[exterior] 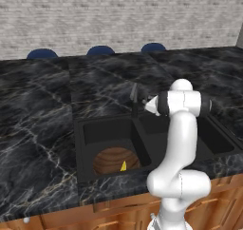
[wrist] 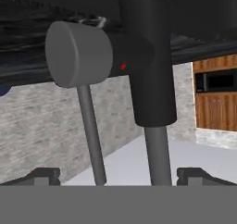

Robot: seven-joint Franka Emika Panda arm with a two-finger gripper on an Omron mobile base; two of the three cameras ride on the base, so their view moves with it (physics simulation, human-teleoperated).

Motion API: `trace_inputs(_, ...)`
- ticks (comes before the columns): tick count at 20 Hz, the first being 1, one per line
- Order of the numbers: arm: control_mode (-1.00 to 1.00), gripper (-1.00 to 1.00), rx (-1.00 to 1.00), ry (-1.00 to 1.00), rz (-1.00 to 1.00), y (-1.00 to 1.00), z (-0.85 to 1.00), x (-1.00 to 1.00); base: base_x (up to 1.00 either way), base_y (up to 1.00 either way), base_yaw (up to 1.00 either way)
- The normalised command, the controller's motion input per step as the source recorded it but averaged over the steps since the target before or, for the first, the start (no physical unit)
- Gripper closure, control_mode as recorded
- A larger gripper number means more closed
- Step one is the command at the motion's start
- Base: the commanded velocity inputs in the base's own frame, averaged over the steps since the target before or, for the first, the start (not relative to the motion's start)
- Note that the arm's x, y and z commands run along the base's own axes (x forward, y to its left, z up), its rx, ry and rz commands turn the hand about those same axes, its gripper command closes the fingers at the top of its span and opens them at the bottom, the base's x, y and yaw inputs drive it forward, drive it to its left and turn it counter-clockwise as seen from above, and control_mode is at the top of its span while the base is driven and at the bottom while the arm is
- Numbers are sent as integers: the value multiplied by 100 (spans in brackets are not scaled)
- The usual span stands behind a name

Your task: Pick the lemon wedge from the cabinet and place it in the bowl. Then pick the bowl and place it in the sink. Then turn on the sink facuet.

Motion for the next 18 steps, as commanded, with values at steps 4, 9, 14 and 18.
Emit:
trace_inputs(4, -100, -100, 0, 8, 0, -18, -15, 44, 0, 0, 0)
trace_inputs(9, -100, -100, 0, 7, 0, -39, -32, 35, 0, 0, 0)
trace_inputs(14, -100, -100, 0, 1, 0, -7, -27, 16, 0, 0, 0)
trace_inputs(18, -100, -100, 0, 0, 0, 1, -16, 0, 0, 0, 0)
